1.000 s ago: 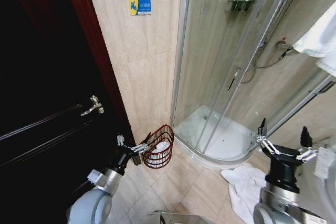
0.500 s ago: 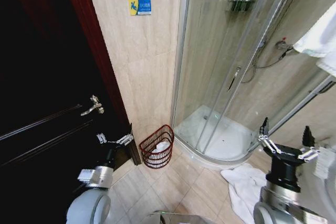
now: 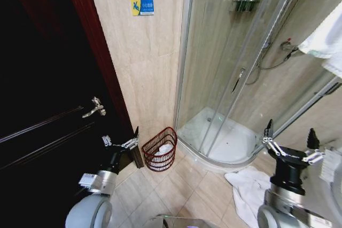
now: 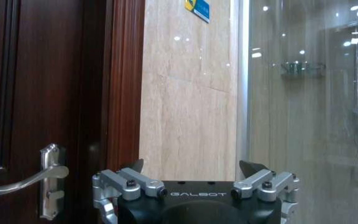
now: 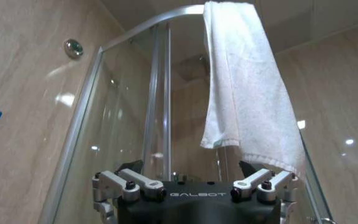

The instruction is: Discard the used towel into the hamper.

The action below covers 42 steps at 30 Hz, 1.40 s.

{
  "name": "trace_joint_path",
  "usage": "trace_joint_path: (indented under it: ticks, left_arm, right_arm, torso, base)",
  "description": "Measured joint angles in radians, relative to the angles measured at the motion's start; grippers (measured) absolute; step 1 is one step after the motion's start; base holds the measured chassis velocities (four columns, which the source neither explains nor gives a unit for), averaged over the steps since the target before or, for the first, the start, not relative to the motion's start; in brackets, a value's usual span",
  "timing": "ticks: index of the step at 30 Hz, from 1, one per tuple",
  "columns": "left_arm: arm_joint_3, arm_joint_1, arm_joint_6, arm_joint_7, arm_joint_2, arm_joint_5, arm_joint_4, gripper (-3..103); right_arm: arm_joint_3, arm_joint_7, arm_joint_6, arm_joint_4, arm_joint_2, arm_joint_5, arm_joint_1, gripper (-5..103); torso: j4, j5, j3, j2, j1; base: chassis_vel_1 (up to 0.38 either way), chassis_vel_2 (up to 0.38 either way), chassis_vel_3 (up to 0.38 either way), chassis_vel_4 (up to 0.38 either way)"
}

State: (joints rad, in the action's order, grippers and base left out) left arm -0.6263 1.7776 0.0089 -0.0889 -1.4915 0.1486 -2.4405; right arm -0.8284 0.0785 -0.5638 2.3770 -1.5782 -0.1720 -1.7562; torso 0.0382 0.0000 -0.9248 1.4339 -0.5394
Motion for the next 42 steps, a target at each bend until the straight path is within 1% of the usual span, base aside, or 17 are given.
trace_joint_path:
  ticks: [5, 9, 10, 12, 14, 17, 20, 27, 31, 36, 38, 39, 42]
  left_arm:
    - [0.000, 0.000, 0.000, 0.000, 0.000, 0.000, 0.000, 100]
    - [0.000, 0.000, 0.000, 0.000, 0.000, 0.000, 0.000, 100]
    - [0.000, 0.000, 0.000, 0.000, 0.000, 0.000, 0.000, 100]
    - [0.000, 0.000, 0.001, 0.000, 0.000, 0.000, 0.000, 100]
    - [0.000, 0.000, 0.001, 0.000, 0.000, 0.000, 0.000, 100]
    - [0.000, 0.000, 0.001, 0.000, 0.000, 0.000, 0.000, 100]
    - [0.000, 0.000, 0.001, 0.000, 0.000, 0.000, 0.000, 100]
    - [0.000, 0.000, 0.001, 0.000, 0.000, 0.000, 0.000, 100]
    - [0.000, 0.000, 0.001, 0.000, 0.000, 0.000, 0.000, 100]
    - [0.000, 0.000, 0.001, 0.000, 0.000, 0.000, 0.001, 100]
    - [0.000, 0.000, 0.001, 0.000, 0.001, 0.000, 0.001, 100]
    - [0.000, 0.000, 0.001, 0.000, 0.001, 0.000, 0.001, 100]
    - [0.000, 0.000, 0.001, 0.000, 0.000, 0.000, 0.001, 100]
  right_arm:
    - [-0.015, 0.000, 0.001, 0.012, 0.010, -0.015, 0.001, 100]
    - [-0.084, -0.023, 0.011, 0.046, 0.043, -0.089, -0.031, 100]
    - [-0.084, -0.023, 0.011, 0.046, 0.043, -0.089, -0.031, 100]
    - [-0.135, -0.029, 0.020, 0.063, 0.056, -0.120, -0.030, 100]
    - [-0.150, -0.031, 0.021, 0.068, 0.060, -0.128, -0.030, 100]
    - [-0.204, -0.039, 0.022, 0.082, 0.076, -0.159, -0.031, 100]
    - [-0.222, -0.041, 0.019, 0.083, 0.083, -0.168, -0.028, 100]
    - [-0.231, -0.042, 0.019, 0.083, 0.091, -0.176, -0.023, 100]
    - [-0.230, -0.042, 0.018, 0.081, 0.093, -0.177, -0.018, 100]
    - [-0.232, -0.041, 0.018, 0.070, 0.102, -0.183, -0.003, 100]
    - [-0.233, -0.043, 0.017, 0.066, 0.107, -0.190, 0.004, 100]
    - [-0.233, -0.045, 0.011, 0.060, 0.113, -0.196, 0.018, 100]
    - [-0.233, -0.046, 0.007, 0.056, 0.123, -0.200, 0.038, 100]
  torso:
    - [0.0001, 0.0001, 0.000, 0.000, 0.000]
    - [0.0000, 0.0000, 0.000, 0.000, 0.000]
    - [0.0000, 0.0000, 0.000, 0.000, 0.000]
    - [0.0000, 0.0000, 0.000, 0.000, 0.000]
    - [0.0000, 0.0000, 0.000, 0.000, 0.000]
    - [0.0000, -0.0001, 0.000, 0.000, 0.000]
    - [0.0000, -0.0001, 0.000, 0.000, 0.000]
    - [0.0000, 0.0003, 0.000, 0.000, 0.000]
    - [0.0001, -0.0003, 0.000, 0.000, 0.000]
    - [-0.0001, 0.0004, 0.000, 0.000, 0.000]
    - [0.0000, -0.0007, 0.000, 0.000, 0.000]
    - [0.0000, 0.0002, 0.000, 0.000, 0.000]
    - [0.0000, 0.0007, 0.000, 0.000, -0.001]
  base:
    - [0.000, 0.000, 0.000, 0.000]
    - [0.000, 0.000, 0.000, 0.000]
    - [0.000, 0.000, 0.000, 0.000]
    - [0.000, 0.000, 0.000, 0.000]
    - [0.000, 0.000, 0.000, 0.000]
    - [-0.008, -0.007, 0.023, 0.017]
    - [-0.056, -0.055, 0.082, 0.060]
    - [-0.143, -0.149, 0.157, 0.146]
    - [-0.224, -0.213, 0.240, 0.218]
    - [-0.259, -0.259, 0.258, 0.266]
    - [-0.320, -0.312, 0.285, 0.286]
    - [-0.297, -0.320, 0.339, 0.330]
    - [-0.303, -0.321, 0.312, 0.313]
